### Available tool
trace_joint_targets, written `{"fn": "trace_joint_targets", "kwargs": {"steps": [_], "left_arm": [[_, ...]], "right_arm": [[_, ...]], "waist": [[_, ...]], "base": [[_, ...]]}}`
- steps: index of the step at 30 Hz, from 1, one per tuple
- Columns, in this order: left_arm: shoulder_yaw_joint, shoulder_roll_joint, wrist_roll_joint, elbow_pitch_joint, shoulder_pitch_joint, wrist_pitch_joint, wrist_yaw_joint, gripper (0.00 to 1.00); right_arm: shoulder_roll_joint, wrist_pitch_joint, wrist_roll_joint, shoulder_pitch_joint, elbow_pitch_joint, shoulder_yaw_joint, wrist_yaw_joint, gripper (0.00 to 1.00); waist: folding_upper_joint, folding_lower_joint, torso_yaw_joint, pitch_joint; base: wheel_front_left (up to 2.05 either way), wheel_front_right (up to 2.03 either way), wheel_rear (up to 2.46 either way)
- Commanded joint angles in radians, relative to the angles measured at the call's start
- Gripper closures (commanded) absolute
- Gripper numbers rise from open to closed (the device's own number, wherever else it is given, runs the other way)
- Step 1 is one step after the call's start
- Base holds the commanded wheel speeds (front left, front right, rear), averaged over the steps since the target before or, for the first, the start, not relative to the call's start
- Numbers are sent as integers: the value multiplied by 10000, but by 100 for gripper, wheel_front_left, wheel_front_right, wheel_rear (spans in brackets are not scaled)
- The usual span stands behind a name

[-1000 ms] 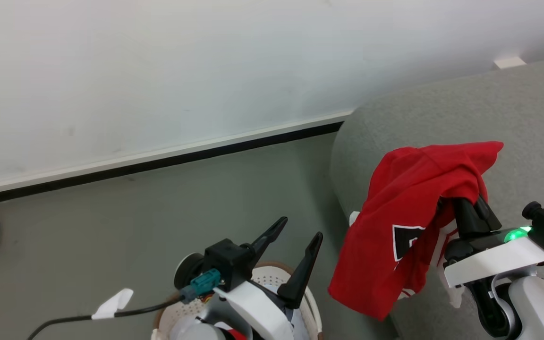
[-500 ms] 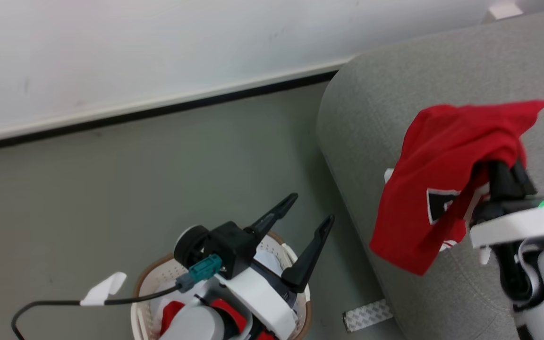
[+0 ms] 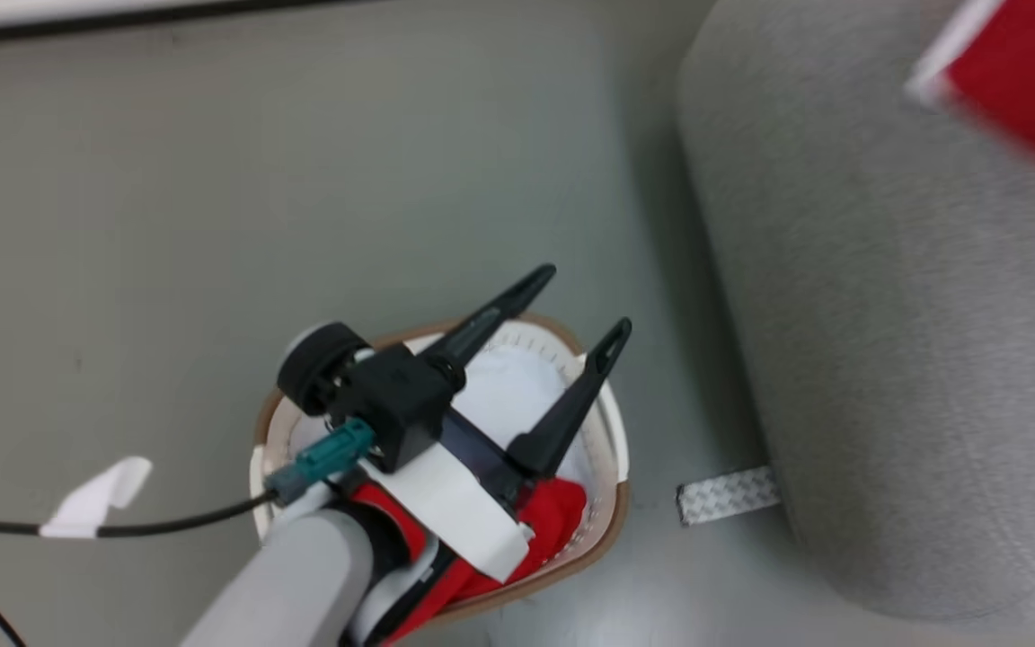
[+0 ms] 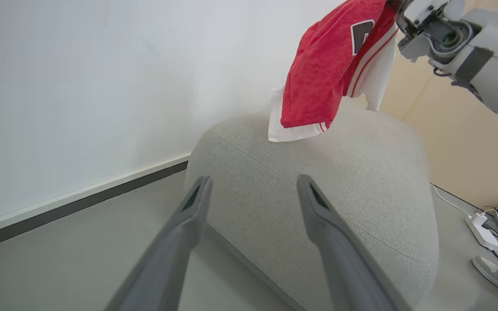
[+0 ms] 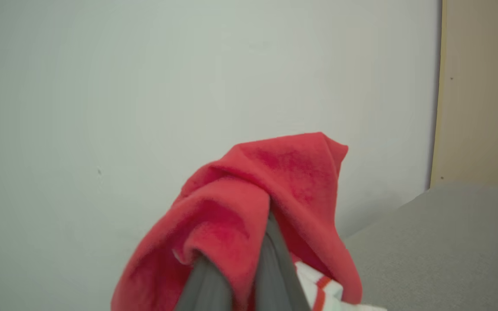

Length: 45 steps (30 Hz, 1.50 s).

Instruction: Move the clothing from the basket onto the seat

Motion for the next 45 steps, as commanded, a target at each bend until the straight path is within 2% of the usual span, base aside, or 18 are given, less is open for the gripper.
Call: {"fn": "trace_joint_targets", "kwargs": {"steps": [1,6,11,13,14,15,16,18,24,29,32,36,40,45], "left_arm": [[53,109,-26,-88,-161,31,-34,0],[221,240,-147,-292,-419,89,-35,0],[265,311,-297,-223,-366,4,-41,0],[263,325,-336,-146,-264,-66,-4,0],[266,331,-362,-116,-197,-85,25,0],[271,348,-390,-89,-137,-103,31,0],[281,370,-401,-74,-62,-145,51,0],[306,424,-440,3,82,-191,85,0],[579,616,-549,174,523,-396,316,0],[957,726,-691,494,1054,-819,652,0],[1228,775,-816,715,1364,-1134,838,0],[1688,801,-768,1137,1781,-1811,1252,0],[2194,717,-968,1652,2213,-2568,1649,0],[2852,603,-1220,2327,2793,-3209,1982,0]], "right_arm": [[-92,35,-224,-279,116,-338,-22,100],[-316,-23,-2415,-1292,901,-2778,-22,100],[-19,-395,-4520,-941,1636,-5305,-22,100],[206,-553,-5327,-632,1874,-6033,-22,70],[299,-631,-5682,-535,1960,-6367,-22,58],[364,-742,-5990,-425,2042,-6625,-22,12],[431,-771,-6225,-355,2224,-6808,-22,0],[593,-1040,-6658,-129,2626,-6863,-22,0],[713,-1890,-7351,678,3693,-5706,-22,0],[928,-2138,-7032,1630,3764,-4298,-22,0],[954,-2144,-6277,2275,3047,-3064,-22,0],[969,-2143,-4459,3427,2370,-919,-22,0],[970,-2143,-3145,4749,1186,918,-22,0],[949,-2146,-2305,6147,-154,2399,-22,0]], "waist": [[0,-2,455,639],[0,-2,799,1226],[0,-2,1016,1459],[0,-2,1046,1467],[0,-2,1045,1453],[0,-2,1036,1423],[0,-2,1016,1371],[0,-2,946,1225],[0,-2,578,490],[0,-2,414,-418],[0,-2,431,-1000],[0,-2,582,-1808],[0,-2,817,-2493],[0,-2,1174,-3211]], "base": [[0,0,0],[0,0,0],[0,0,0],[0,0,0],[0,0,0],[0,0,0],[0,0,0],[0,0,0],[0,0,0],[0,0,0],[0,0,0],[0,0,0],[0,0,0],[0,0,0]]}}
